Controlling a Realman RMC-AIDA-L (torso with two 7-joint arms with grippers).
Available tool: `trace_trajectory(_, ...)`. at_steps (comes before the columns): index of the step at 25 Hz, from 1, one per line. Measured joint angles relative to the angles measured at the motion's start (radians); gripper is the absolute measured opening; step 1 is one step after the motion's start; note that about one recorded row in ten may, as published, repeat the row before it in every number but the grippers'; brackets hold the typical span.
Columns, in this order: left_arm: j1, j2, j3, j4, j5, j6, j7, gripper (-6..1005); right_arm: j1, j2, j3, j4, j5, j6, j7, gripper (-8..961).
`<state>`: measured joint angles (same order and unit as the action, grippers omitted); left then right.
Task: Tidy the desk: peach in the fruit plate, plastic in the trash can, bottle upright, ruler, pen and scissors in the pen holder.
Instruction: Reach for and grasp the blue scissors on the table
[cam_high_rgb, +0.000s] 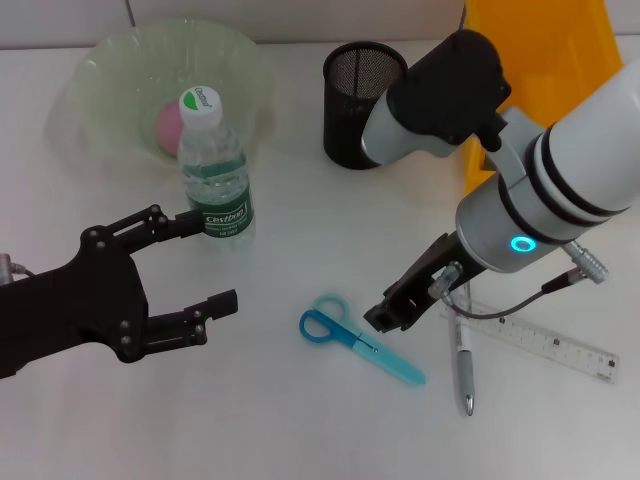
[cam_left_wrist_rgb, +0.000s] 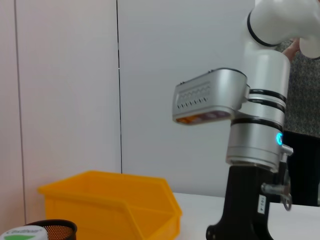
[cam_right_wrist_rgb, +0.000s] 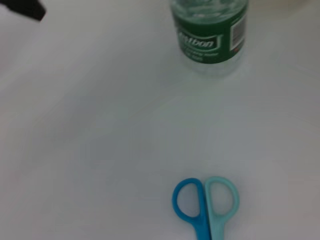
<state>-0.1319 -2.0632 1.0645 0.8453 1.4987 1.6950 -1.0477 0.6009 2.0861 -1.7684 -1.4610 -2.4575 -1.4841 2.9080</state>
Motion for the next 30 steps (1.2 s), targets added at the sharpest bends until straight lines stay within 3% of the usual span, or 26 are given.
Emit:
trace_trajectory(3, 0.0, 0.0, -0.004, 0.0, 0.0, 0.003, 0.0, 847, 0.009, 0.001, -0.035, 0.008, 0.0, 0.018, 0.004, 198)
trace_trajectory(14, -0.002, 0.0, -0.025, 0.0, -0.001, 0.028, -0.003, 847, 0.036, 0.004, -0.111, 0.026, -0.07, 0.047, 0.046, 568)
trace_trajectory(30, 0.001, 0.0, -0.046, 0.0, 0.005, 0.031, -0.007, 847, 0.083, 0.007, -0.168, 0.105, -0.047, 0.089, 0.047, 567)
